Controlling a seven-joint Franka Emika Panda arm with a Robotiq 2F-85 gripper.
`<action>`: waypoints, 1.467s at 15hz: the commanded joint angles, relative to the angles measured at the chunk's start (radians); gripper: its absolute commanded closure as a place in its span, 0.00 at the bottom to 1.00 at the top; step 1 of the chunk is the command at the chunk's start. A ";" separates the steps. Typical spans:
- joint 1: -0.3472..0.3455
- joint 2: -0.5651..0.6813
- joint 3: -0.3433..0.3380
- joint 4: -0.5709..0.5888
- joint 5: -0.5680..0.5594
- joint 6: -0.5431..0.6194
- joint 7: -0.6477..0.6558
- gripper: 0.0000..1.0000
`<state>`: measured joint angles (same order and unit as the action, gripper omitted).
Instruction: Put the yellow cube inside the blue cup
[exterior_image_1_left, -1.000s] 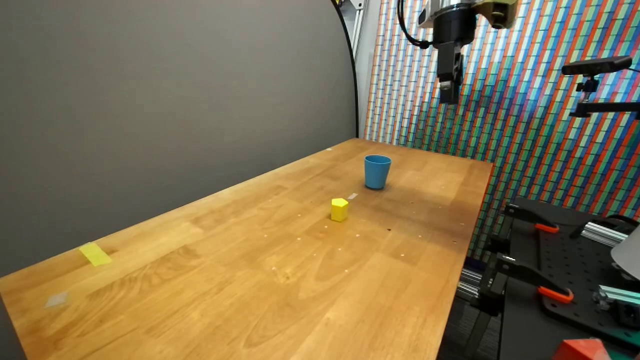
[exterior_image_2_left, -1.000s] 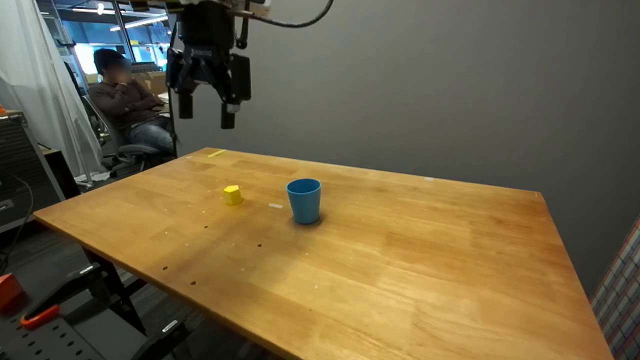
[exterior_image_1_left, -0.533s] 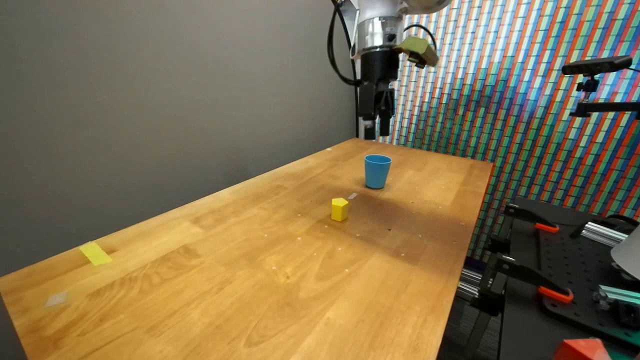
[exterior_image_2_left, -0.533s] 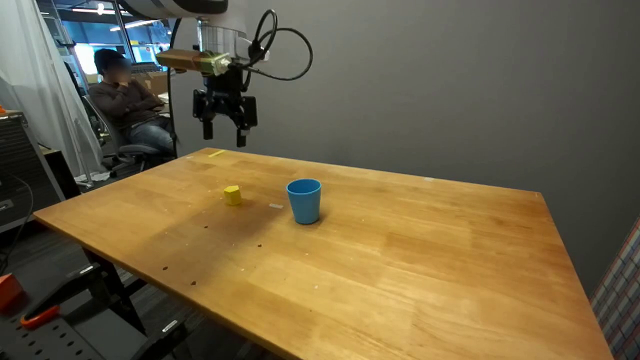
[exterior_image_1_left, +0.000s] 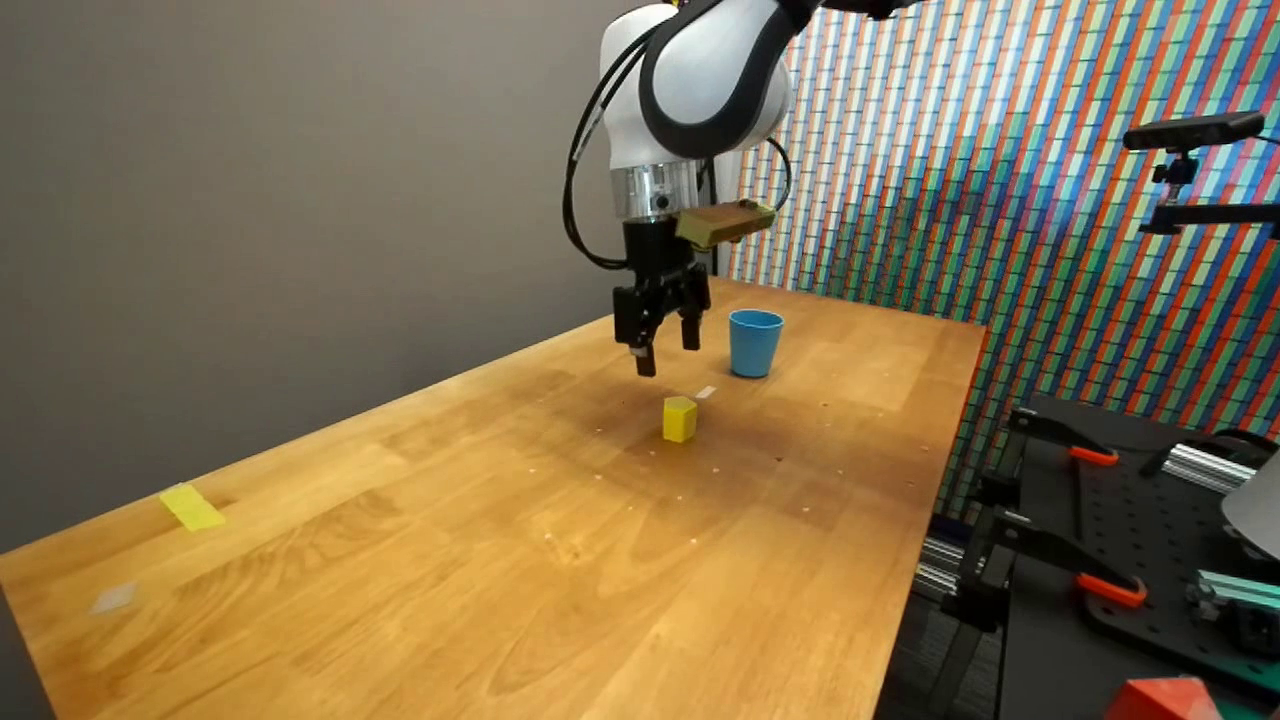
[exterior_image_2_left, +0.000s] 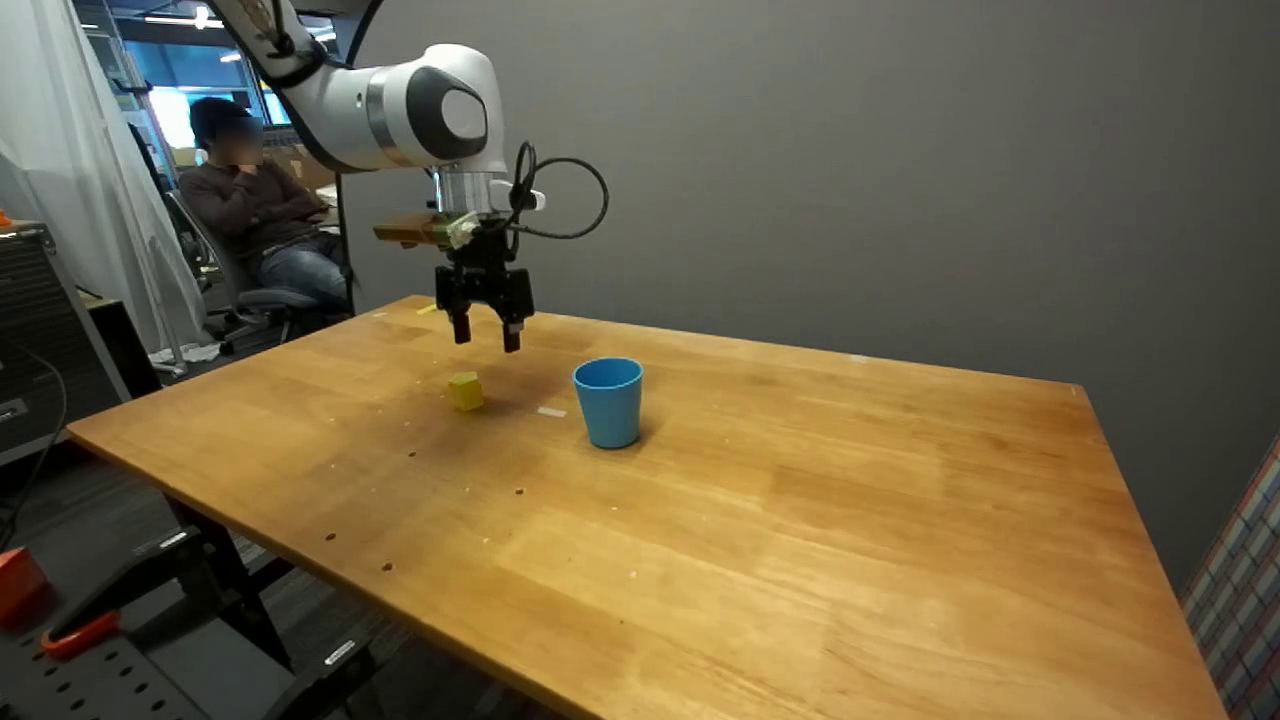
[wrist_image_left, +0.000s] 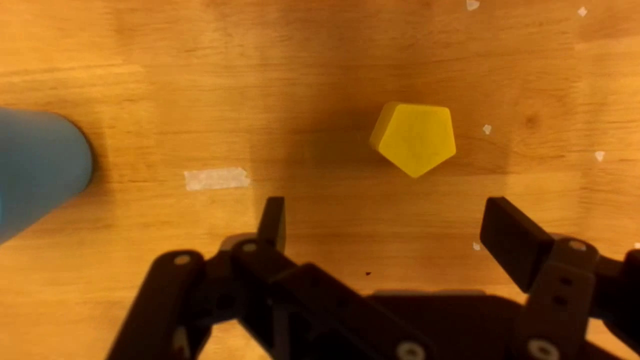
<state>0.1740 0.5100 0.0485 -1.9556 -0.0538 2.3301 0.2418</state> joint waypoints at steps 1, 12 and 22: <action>0.024 0.106 -0.016 0.106 0.005 -0.024 0.060 0.00; 0.026 0.135 -0.025 0.091 0.052 -0.082 0.167 0.16; 0.033 0.054 -0.031 0.033 0.113 -0.152 0.226 0.80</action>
<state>0.2012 0.6455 0.0396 -1.8742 0.0442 2.1902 0.4273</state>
